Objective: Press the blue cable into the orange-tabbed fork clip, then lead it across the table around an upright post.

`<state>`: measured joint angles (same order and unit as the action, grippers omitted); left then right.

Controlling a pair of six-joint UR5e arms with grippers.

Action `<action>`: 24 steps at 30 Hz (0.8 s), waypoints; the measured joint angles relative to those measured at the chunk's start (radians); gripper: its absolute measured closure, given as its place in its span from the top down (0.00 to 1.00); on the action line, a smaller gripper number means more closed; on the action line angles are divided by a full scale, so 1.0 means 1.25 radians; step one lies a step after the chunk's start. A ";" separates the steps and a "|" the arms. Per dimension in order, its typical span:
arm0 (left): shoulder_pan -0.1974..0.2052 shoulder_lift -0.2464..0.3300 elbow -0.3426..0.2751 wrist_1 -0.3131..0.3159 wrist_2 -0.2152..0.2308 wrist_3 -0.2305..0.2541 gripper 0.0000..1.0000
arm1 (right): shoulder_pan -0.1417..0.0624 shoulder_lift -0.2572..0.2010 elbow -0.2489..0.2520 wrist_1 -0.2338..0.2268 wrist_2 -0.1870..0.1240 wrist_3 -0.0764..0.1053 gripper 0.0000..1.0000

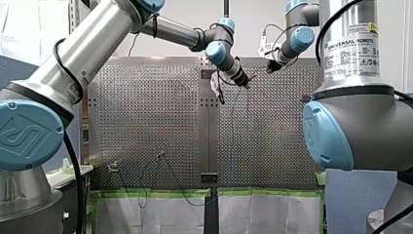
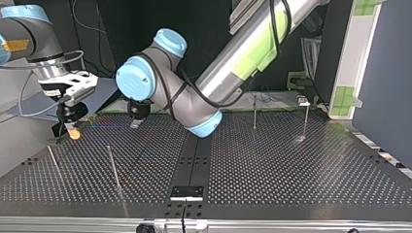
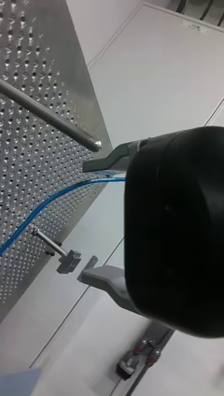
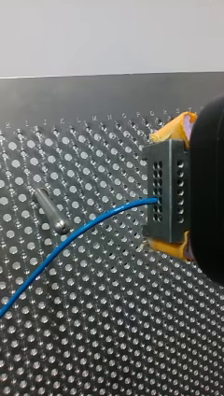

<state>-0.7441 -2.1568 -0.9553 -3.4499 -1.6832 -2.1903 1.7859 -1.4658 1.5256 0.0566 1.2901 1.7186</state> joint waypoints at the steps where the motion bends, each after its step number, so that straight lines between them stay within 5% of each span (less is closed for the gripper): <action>1: 0.001 0.000 0.000 0.000 0.004 -0.002 0.96 | 0.000 0.000 0.000 0.000 0.000 0.000 0.00; 15: 0.020 0.000 0.000 0.066 -0.009 -0.041 0.96 | 0.003 0.001 0.000 0.000 0.000 -0.005 0.00; 24: 0.023 0.000 0.016 0.080 0.044 -0.092 0.96 | 0.008 0.001 0.000 0.000 0.000 -0.005 0.00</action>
<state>-0.7150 -2.1573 -0.9358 -3.3493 -1.6287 -2.3049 1.7953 -1.4644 1.5257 0.0565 1.2902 1.7122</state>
